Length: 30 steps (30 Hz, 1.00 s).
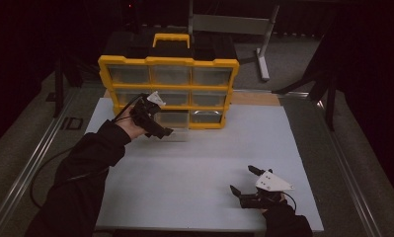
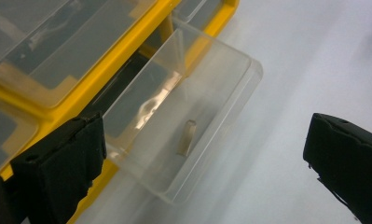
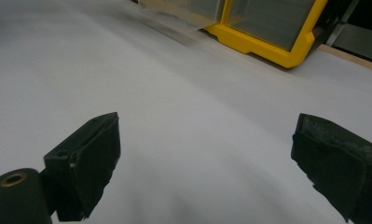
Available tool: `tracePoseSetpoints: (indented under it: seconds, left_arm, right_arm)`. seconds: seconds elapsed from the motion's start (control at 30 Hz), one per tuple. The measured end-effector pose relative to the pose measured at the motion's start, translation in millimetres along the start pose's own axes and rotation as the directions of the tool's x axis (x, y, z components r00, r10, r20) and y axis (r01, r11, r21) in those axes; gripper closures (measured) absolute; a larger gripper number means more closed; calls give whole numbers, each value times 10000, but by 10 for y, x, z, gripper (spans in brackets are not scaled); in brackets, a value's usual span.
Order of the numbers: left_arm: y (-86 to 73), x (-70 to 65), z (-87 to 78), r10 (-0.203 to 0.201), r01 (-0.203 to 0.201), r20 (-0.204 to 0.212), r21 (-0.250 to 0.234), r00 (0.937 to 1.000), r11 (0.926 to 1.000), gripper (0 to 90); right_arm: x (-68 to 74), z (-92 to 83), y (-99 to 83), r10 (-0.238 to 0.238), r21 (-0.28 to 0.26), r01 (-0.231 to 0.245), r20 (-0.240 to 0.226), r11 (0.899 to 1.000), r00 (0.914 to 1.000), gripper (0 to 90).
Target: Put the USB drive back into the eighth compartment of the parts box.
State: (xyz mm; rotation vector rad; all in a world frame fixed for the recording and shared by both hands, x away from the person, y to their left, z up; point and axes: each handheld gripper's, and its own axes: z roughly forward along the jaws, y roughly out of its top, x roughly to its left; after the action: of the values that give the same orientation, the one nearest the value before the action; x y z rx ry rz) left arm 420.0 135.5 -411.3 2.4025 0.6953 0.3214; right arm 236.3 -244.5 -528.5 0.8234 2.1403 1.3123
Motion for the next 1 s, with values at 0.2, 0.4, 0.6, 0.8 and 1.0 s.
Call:
tracePoseSetpoints:
  seconds: [0.2,0.4,0.6,0.8,1.0]
  left_arm:
    - [-58,-25,-56,75,-78,-233,-127,9997,9999,4]
    - [-73,-38,-105,-64,60,-115,-309,9999,9995,4]
    - [-149,-44,-132,-203,207,79,-475,9998,9987,3]
    - [-254,-78,-191,-342,345,67,-523,9994,9980,3]
    - [-382,-95,-264,-543,541,-23,-665,9985,9963,3]
  right_arm:
    - [0,-1,-3,39,35,-39,6,10000,10000,85]
    - [0,11,0,68,43,-68,-9,10000,10000,85]
    - [-3,14,6,18,25,-18,-2,10000,10000,85]
    - [0,66,32,-38,18,38,-137,10000,9999,85]
    - [3,101,47,-75,-30,74,-255,10000,9996,85]
